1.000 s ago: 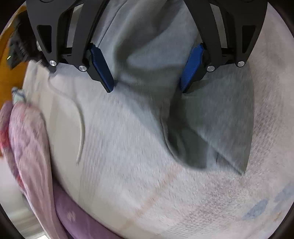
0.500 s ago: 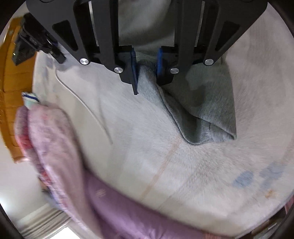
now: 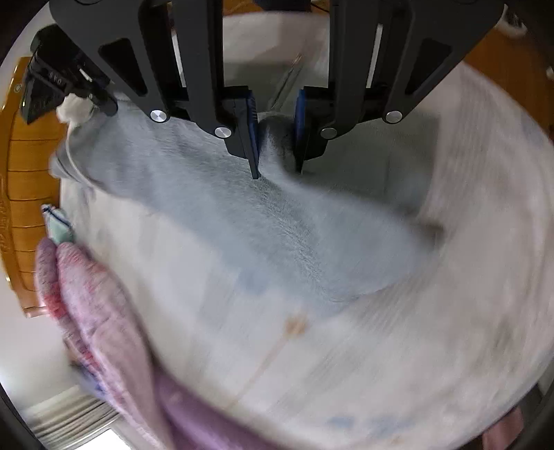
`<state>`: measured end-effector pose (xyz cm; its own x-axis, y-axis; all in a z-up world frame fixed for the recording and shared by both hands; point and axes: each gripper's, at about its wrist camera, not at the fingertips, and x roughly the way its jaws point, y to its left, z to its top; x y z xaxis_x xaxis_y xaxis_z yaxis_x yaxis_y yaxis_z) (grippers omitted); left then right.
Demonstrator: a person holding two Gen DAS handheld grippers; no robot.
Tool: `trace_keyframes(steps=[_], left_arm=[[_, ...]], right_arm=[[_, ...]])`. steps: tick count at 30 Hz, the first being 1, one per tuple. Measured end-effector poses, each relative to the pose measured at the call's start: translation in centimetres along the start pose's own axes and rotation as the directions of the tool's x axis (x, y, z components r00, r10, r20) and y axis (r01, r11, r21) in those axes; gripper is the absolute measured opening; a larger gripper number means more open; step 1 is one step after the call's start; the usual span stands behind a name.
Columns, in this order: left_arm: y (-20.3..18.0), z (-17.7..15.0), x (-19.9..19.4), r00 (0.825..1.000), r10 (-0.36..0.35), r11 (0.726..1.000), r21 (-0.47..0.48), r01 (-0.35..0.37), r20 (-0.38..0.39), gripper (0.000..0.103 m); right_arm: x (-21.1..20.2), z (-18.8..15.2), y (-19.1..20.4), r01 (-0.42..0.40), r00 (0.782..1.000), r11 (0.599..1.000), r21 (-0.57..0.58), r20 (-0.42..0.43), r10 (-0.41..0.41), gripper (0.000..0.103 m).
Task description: Fold large clothes
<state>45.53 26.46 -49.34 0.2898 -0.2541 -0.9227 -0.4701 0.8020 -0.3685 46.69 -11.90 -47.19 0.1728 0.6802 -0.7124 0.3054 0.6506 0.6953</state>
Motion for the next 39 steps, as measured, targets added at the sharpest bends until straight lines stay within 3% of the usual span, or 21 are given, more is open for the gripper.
trace_keyframes(steps=[6, 10, 12, 16, 19, 21, 23, 25, 26, 28, 32, 34, 36, 39], left_arm=[[5.4, -4.4, 4.2, 0.992, 0.026, 0.999, -0.037, -0.031, -0.122, 0.017], [7.1, -4.6, 5.7, 0.987, 0.067, 0.998, 0.019, -0.065, -0.147, 0.017], [7.4, -4.2, 5.3, 0.990, 0.034, 0.999, 0.015, -0.032, -0.135, 0.017], [6.9, -3.7, 3.8, 0.996, 0.032, 0.997, 0.069, -0.026, -0.083, 0.017], [7.3, -3.3, 2.7, 0.998, 0.013, 0.998, 0.057, -0.009, -0.064, 0.017], [8.1, -3.7, 3.3, 0.995, 0.031, 0.999, 0.047, -0.027, -0.098, 0.022], [8.8, -3.5, 4.6, 0.989, 0.054, 0.998, 0.043, -0.048, -0.139, 0.030], [8.9, -3.4, 4.4, 0.990, 0.026, 1.000, 0.014, -0.024, -0.137, 0.038], [9.0, -3.4, 3.7, 0.993, 0.012, 1.000, 0.001, -0.012, -0.119, 0.050], [9.9, -3.5, 2.2, 0.996, -0.006, 1.000, -0.022, 0.005, -0.084, 0.065], [11.2, -2.9, 1.2, 0.998, -0.012, 0.998, -0.057, 0.009, -0.054, 0.070], [12.3, -2.3, 0.8, 1.000, 0.002, 0.996, -0.091, -0.005, -0.031, 0.075], [13.8, -1.5, 0.8, 1.000, -0.008, 0.993, -0.121, 0.005, -0.022, 0.077], [14.7, -1.1, 1.7, 0.999, -0.030, 0.992, -0.120, 0.026, -0.027, 0.082]], right_arm=[[3.9, -7.2, -6.2, 0.097, 0.995, 0.984, 0.149, -0.024, -0.095, 0.010], [7.3, -10.4, -8.7, 0.088, 0.996, 0.960, 0.267, -0.021, -0.085, 0.010], [8.0, -10.8, -8.2, 0.089, 0.995, 0.961, 0.263, 0.024, -0.099, 0.013], [8.4, -10.7, -6.9, 0.074, 0.996, 0.965, 0.251, 0.022, -0.082, 0.015], [7.8, -10.8, -6.3, 0.081, 0.996, 0.967, 0.243, 0.010, -0.086, 0.026], [6.5, -10.8, -5.7, 0.130, 0.991, 0.969, 0.209, 0.006, -0.135, 0.035], [5.1, -11.0, -4.8, 0.162, 0.986, 0.976, 0.142, 0.004, -0.164, 0.035], [3.5, -11.1, -3.1, 0.184, 0.983, 0.980, 0.068, 0.005, -0.185, 0.032], [2.5, -10.9, -2.0, 0.187, 0.981, 0.982, 0.018, 0.040, -0.188, 0.030], [0.4, -9.9, 0.3, 0.261, 0.958, 0.959, -0.110, 0.148, -0.244, 0.019], [1.2, -6.0, -0.6, 0.360, 0.920, 0.914, -0.189, 0.237, -0.313, 0.010], [3.8, -3.5, -3.2, 0.484, 0.868, 0.853, -0.196, 0.236, -0.438, 0.000], [5.8, -2.0, -6.4, 0.542, 0.836, 0.824, -0.165, 0.205, -0.509, 0.000], [6.2, -0.7, -8.8, 0.472, 0.877, 0.876, -0.102, 0.154, -0.455, 0.000]])
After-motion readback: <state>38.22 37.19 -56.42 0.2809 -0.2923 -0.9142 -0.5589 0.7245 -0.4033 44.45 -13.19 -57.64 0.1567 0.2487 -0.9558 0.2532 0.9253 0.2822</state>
